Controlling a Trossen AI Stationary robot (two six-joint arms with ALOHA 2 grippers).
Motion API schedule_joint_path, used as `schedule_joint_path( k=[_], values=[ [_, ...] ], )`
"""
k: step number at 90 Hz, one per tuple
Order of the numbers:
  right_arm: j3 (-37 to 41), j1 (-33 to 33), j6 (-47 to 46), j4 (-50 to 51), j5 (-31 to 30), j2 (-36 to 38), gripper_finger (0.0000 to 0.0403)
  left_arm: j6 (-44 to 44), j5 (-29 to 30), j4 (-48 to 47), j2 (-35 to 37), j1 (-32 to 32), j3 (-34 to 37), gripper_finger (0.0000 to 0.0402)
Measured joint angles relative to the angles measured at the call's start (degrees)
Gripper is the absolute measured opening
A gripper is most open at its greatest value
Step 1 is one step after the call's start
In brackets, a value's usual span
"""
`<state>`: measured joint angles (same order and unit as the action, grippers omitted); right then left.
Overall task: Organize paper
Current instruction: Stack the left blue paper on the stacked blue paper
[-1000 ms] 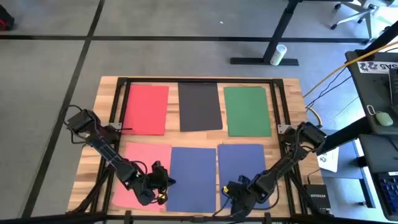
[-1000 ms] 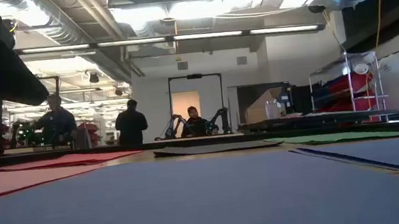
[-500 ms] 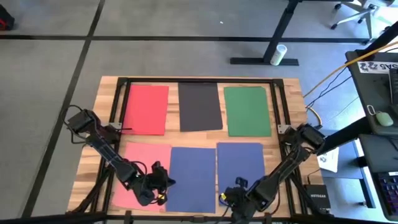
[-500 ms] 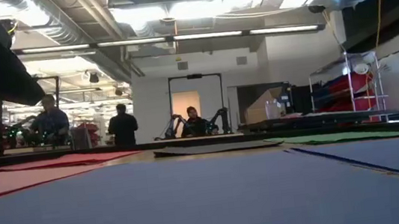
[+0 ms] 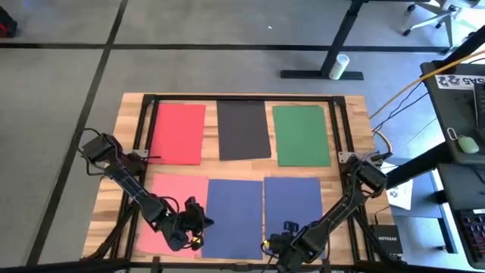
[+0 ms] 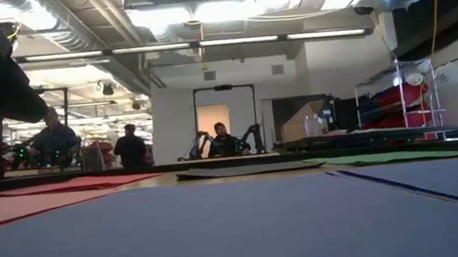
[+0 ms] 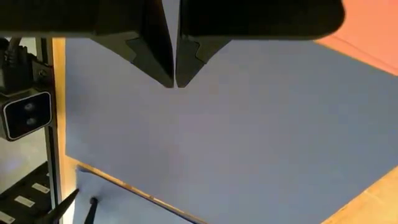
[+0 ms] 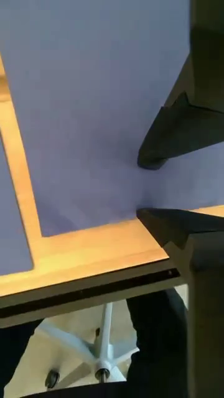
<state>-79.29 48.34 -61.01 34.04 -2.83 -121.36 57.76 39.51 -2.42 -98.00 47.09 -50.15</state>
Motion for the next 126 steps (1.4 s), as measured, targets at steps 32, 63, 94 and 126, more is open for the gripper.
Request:
schedule_joint_path(
  k=[32, 63, 94, 126],
  values=[
    [0.2, 0.0, -0.2, -0.1, 0.9, 0.0, 0.0012, 0.0, 0.0, 0.0, 0.0, 0.0, 0.0, 0.0000],
    [-8.2, 0.0, 2.9, 8.5, 0.9, -1.1, 0.0003, 0.0, 0.0, 0.1, 0.0, 0.0, 0.0, 0.0000],
    [-20.5, -0.5, 8.4, 16.4, -5.9, -0.9, 0.0000, 0.1, 0.0, 0.1, 0.0, 0.1, 0.0, 0.0000],
    [-21.1, -5.1, 15.2, 15.0, -6.6, -0.9, 0.0000, 8.7, -2.8, -5.7, 0.0, 2.7, -0.2, 0.0000]
  ],
)
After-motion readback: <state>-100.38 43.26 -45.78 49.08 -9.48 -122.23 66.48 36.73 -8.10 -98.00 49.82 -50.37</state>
